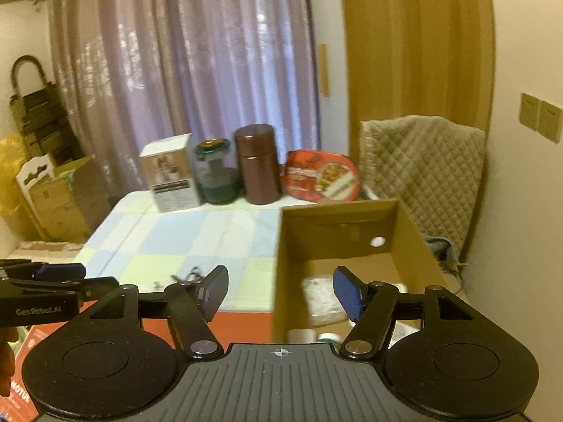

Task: Organize rigid objects
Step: 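Withdraw both grippers from the box back over the orange mat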

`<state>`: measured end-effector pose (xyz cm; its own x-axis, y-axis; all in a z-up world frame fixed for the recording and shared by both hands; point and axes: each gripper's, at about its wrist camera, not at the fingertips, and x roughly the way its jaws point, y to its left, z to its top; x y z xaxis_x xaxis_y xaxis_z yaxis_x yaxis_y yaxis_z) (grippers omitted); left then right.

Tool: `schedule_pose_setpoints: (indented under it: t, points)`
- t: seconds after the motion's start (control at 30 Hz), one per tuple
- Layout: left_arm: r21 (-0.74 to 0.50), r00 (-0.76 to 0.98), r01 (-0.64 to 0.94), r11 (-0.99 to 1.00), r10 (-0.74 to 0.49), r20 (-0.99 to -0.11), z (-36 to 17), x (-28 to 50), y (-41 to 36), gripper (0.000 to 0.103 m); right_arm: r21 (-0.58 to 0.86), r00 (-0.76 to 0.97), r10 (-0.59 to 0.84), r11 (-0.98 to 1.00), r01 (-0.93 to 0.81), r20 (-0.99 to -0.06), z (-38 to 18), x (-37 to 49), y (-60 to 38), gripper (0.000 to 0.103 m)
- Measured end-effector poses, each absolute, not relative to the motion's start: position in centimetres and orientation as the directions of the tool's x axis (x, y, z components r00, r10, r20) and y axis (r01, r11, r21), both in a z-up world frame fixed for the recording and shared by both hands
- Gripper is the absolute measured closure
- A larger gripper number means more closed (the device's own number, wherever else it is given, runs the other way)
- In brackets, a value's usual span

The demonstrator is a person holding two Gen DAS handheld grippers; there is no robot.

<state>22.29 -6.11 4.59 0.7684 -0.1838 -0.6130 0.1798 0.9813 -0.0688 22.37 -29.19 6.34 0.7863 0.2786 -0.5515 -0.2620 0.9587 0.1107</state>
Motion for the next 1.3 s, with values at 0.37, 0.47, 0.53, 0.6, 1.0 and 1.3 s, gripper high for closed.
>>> schedule_pose_setpoints:
  t: [0.37,0.47,0.53,0.6,1.0,1.3]
  points:
    - [-0.043,0.79,0.104,0.994,-0.109,-0.603,4.6,19.3,-0.4,0.024,0.108,0.742,0.345,0.931,-0.348,-0.574,5.4,20.4,-23.3,0.026]
    - [-0.03,0.79,0.079,0.996,-0.081,-0.607,4.1,19.3,1.3,0.02,0.109,0.729,0.357,0.924,-0.366,-0.584,4.6,20.3,-22.0,0.023]
    - [-0.028,0.784,0.063,0.998,-0.067,-0.617,3.5,19.4,2.4,0.019,0.105,0.72,0.362,0.921,-0.376,-0.592,4.0,20.4,-21.2,0.022]
    - [-0.028,0.778,0.048,0.998,-0.055,-0.626,2.7,19.7,3.2,0.017,0.106,0.71,0.362,0.919,-0.379,-0.604,3.2,20.7,-20.6,0.022]
    - [-0.031,0.74,0.081,0.996,-0.081,-0.668,-4.1,24.7,5.6,0.017,0.12,0.661,0.381,0.906,-0.405,-0.647,-2.5,24.3,-17.4,0.022]
    - [-0.07,0.717,0.118,0.991,-0.134,-0.684,-9.7,29.8,5.6,0.017,0.113,0.649,0.364,0.912,-0.395,-0.668,-7.7,29.1,-15.7,0.022]
